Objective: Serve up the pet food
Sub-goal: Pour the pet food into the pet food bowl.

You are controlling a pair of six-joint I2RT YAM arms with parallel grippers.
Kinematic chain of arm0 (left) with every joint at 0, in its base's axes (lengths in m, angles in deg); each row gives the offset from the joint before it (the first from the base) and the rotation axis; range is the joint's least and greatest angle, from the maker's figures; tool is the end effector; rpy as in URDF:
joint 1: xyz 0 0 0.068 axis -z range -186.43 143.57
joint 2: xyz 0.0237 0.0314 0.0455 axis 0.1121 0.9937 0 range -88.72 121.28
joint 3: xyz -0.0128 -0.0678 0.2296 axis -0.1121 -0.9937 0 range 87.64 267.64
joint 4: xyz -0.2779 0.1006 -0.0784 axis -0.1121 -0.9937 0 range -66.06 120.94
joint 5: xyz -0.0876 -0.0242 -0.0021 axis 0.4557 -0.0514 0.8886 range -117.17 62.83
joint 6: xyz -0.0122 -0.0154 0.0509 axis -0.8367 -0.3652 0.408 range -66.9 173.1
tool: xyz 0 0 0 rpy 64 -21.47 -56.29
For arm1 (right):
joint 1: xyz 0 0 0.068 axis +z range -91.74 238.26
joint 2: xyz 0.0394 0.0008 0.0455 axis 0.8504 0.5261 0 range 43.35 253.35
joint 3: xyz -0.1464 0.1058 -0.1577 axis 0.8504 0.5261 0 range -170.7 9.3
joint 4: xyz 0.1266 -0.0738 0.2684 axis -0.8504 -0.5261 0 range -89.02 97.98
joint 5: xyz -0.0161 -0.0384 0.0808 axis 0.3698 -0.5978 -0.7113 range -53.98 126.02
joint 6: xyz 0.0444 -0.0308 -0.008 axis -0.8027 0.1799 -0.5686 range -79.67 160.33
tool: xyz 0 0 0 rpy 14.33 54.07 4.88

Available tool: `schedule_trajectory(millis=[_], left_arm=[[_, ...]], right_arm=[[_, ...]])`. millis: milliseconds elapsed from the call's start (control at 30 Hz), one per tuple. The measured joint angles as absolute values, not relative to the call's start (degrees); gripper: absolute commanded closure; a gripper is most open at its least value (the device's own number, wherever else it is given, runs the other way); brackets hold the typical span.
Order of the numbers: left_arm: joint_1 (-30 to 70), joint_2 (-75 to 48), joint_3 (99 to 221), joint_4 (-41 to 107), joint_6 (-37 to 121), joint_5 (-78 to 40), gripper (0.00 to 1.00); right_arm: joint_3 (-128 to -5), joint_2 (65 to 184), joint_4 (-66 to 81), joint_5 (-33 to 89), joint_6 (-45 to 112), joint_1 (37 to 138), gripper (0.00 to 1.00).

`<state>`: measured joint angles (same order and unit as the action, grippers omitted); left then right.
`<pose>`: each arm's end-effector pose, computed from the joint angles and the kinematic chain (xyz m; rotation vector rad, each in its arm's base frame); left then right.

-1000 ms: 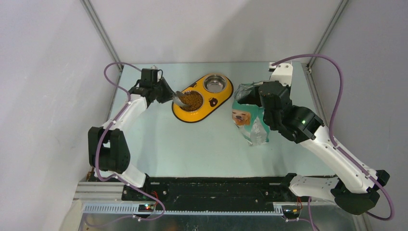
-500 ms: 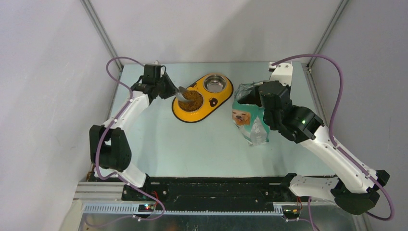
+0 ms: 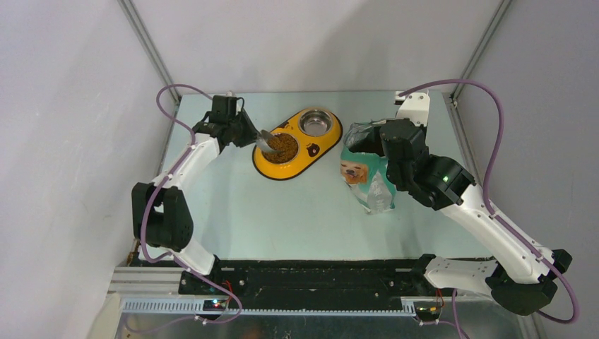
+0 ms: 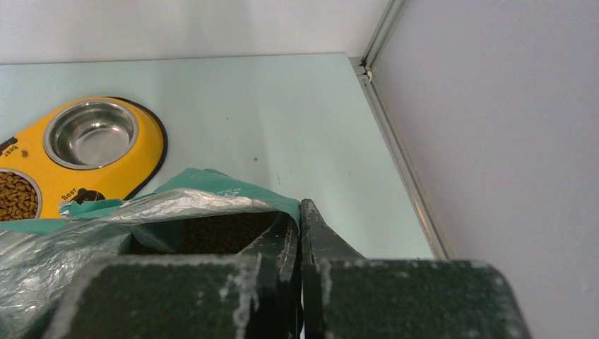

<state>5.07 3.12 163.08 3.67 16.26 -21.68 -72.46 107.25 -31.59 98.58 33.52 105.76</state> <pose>0.3954 -0.0840 0.2420 -0.4761 2.3424 -0.5235 0.2015 0.1718 0.4327 0.0627 1.7559 -0.3754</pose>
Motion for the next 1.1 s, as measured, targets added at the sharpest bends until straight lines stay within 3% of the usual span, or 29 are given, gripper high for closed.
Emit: schedule_trajectory(millis=[1100], left_arm=[[5.49,1.61,171.56,-5.03,23.8,-26.18,1.0]], right_arm=[[-72.46,107.25,-31.59,98.56,33.52,105.65,1.0]])
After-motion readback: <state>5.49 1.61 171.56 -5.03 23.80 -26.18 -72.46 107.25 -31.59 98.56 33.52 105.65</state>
